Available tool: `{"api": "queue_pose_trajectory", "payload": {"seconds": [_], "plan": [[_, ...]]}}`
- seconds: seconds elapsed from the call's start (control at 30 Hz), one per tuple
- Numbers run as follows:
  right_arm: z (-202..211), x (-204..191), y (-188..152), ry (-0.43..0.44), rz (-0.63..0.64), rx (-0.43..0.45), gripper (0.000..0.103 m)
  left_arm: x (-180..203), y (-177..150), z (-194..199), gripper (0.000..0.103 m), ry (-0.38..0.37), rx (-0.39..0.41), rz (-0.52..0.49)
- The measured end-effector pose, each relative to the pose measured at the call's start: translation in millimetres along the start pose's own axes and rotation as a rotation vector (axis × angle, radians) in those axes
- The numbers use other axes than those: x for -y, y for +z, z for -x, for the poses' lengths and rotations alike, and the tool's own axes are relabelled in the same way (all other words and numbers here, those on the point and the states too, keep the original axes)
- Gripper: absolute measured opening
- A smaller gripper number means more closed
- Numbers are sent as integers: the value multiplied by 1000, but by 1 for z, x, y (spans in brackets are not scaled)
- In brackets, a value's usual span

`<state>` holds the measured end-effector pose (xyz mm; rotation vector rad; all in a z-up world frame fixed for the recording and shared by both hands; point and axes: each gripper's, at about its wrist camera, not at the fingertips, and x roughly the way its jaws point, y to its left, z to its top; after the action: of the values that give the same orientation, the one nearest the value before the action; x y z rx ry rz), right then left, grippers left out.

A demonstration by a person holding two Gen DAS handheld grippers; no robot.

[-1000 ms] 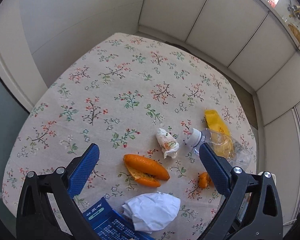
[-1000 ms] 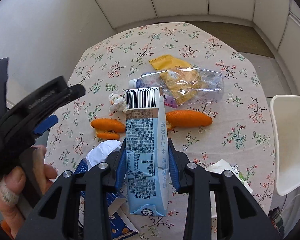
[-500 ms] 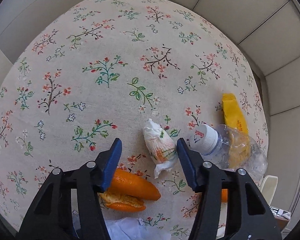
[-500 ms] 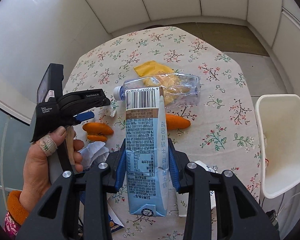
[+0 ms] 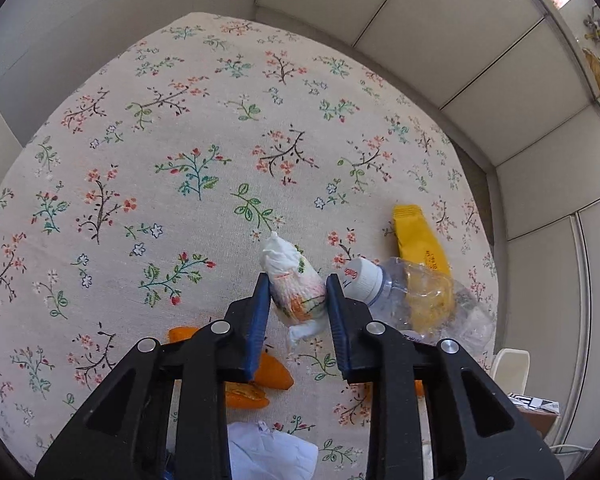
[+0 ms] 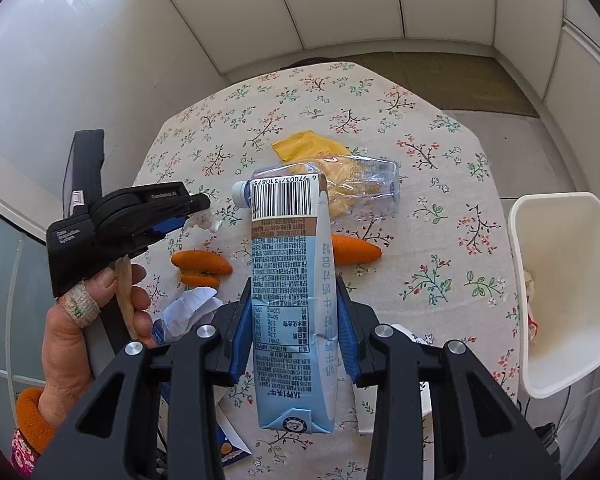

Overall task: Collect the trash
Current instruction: 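Carry the carton and tissue over the white bin and open the right gripper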

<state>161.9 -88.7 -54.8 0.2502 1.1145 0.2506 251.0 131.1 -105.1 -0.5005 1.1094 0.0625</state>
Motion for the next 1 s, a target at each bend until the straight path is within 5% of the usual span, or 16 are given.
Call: {"api": "queue_pose_trajectory", "payload": {"seconds": [0.33,0.57,0.77,1.0], "plan": [[23,-6,3,50,23,92,36,19,-9,79,27,41,195,-75],[52,-5,5,49,43,232,36,44,-31,140,27,62,391,-170],[77,3,4,16,45,355,36,69,-64,179,27,2,550,-231],[103,19,0,-70,35,485,37,93,-96,196,27,-65,643,-295]]}}
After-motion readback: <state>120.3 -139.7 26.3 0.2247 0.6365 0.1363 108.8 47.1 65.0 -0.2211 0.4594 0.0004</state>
